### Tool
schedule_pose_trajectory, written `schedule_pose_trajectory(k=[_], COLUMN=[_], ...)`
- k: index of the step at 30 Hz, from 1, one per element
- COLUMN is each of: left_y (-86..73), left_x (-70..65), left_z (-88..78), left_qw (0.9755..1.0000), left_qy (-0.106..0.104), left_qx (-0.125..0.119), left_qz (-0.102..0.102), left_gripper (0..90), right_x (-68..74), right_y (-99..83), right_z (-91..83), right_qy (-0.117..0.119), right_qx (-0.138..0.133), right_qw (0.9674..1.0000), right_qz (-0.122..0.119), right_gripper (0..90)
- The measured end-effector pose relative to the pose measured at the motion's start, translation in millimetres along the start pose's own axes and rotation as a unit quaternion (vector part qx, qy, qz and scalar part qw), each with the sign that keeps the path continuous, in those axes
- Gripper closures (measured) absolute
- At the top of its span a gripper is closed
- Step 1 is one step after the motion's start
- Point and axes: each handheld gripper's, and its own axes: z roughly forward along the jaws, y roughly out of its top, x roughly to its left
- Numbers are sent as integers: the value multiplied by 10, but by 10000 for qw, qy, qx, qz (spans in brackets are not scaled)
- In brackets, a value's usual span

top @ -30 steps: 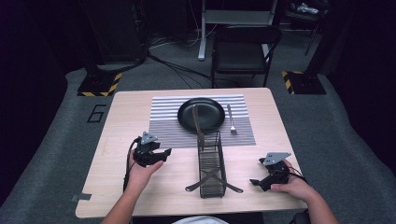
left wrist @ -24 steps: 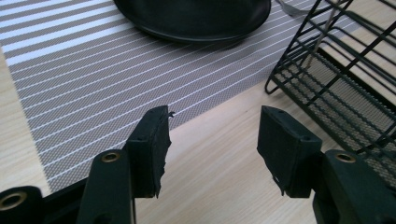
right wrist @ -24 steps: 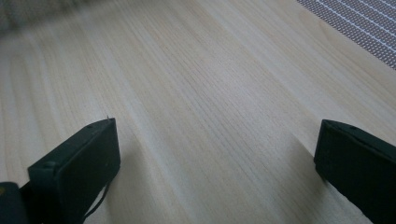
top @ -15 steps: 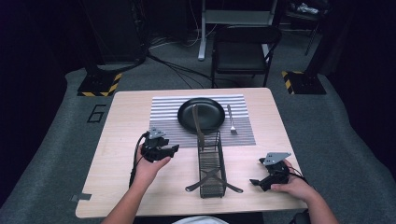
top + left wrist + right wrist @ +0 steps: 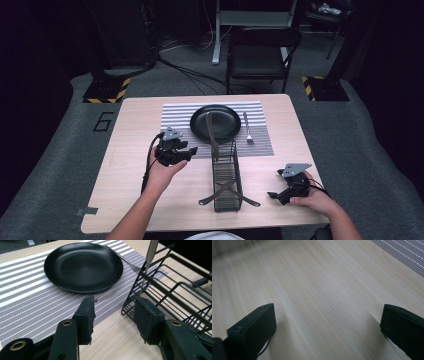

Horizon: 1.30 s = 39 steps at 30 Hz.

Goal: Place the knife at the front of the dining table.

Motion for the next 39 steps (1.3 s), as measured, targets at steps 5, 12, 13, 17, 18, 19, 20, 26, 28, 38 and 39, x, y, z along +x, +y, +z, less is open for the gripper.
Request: schedule_pose_trajectory(k=[5, 12, 13, 17, 18, 19, 20, 26, 28, 38, 39], left_y=[83, 196, 211, 257, 268, 277, 285, 340, 360, 413, 420], left_x=[-34, -98, -105, -134, -137, -143, -148, -175, -185, -226, -227], left_z=[17, 42, 45, 77, 82, 91, 92, 113, 122, 207, 213], left_qw=[10000, 9998, 9998, 9997, 9997, 9997, 9996, 9994, 9993, 9990, 9990], left_qy=[-52, -120, -133, -164, -169, -178, -186, -230, -249, -345, -337], left_qx=[-20, -63, -55, -80, -58, -65, -52, -53, -80, -134, -112], left_qz=[44, 122, 145, 156, 182, 183, 193, 249, 255, 264, 280], left_gripper=[522, 527, 528, 531, 533, 533, 536, 554, 559, 589, 592], right_x=[0, 1, -1, 0, 0, 0, 0, -1, 0, 0, 0], right_y=[0, 0, 0, 0, 0, 0, 0, 0, 0, 0, 0], right_z=[0, 1, 0, 0, 0, 0, 0, 0, 0, 0, 0], right_qy=[-2, -7, 1, -1, -1, -1, -1, 1, 2, -1, -1], right_qx=[-1, -6, 2, -1, -1, -2, -2, -1, 2, -1, -2], right_qw=[10000, 10000, 10000, 10000, 10000, 10000, 10000, 10000, 10000, 10000, 10000], right_qz=[-1, 9, -4, -2, -2, -1, -2, -4, -1, -2, 0], right_gripper=[0, 0, 0, 0, 0, 0, 0, 0, 0, 0, 0])
